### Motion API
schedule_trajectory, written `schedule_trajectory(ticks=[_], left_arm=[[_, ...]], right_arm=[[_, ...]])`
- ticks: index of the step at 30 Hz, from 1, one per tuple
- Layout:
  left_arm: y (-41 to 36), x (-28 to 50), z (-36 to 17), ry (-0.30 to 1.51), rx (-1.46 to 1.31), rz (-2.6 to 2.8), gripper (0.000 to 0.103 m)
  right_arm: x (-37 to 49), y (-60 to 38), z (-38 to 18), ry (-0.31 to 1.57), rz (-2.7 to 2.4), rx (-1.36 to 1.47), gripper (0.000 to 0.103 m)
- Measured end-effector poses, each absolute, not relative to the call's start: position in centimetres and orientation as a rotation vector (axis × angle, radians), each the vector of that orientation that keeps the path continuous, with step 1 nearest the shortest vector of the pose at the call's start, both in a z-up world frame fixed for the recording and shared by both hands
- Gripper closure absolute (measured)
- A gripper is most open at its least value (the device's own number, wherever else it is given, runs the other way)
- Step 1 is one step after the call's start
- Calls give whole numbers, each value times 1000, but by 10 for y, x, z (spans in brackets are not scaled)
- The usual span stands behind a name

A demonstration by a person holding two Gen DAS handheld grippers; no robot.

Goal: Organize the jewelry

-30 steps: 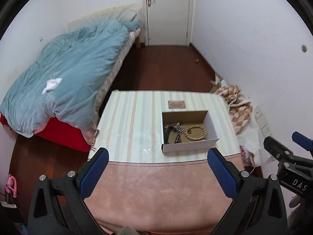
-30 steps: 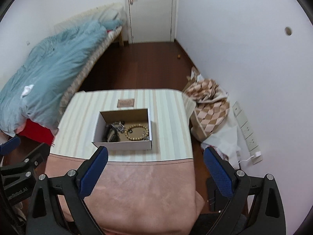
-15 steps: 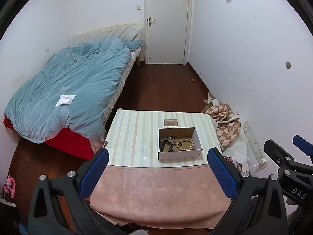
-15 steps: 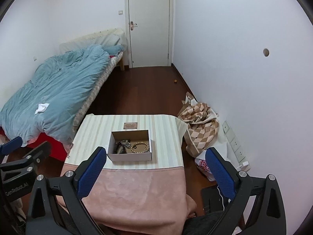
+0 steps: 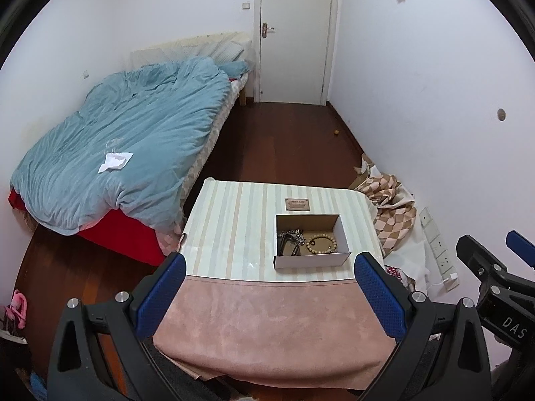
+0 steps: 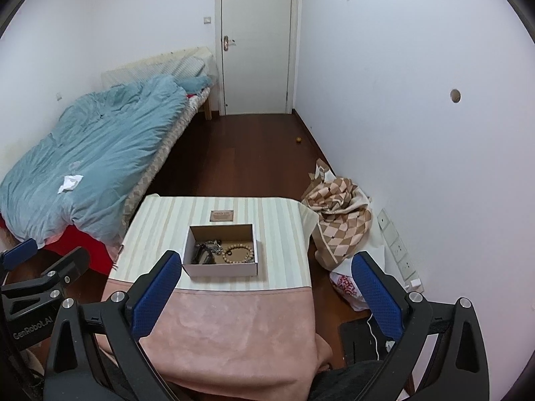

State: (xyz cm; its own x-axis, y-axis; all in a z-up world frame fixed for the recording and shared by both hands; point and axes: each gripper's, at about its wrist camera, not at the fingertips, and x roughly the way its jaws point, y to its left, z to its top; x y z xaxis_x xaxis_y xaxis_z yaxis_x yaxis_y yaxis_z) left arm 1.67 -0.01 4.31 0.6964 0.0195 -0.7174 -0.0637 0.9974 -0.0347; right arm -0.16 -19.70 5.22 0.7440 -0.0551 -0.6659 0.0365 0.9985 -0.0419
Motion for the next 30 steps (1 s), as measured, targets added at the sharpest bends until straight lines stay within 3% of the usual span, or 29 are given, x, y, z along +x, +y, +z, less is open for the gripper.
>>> schedule_trajectory(ticks=[19,30], left_arm=[[-2,107,9,963,-44,60,0],[-11,127,1,1010,-32,50,0]], right_arm=[[110,-204,14,904,-41,-8,0],[133,-202,-1,965,-37,-33,0]])
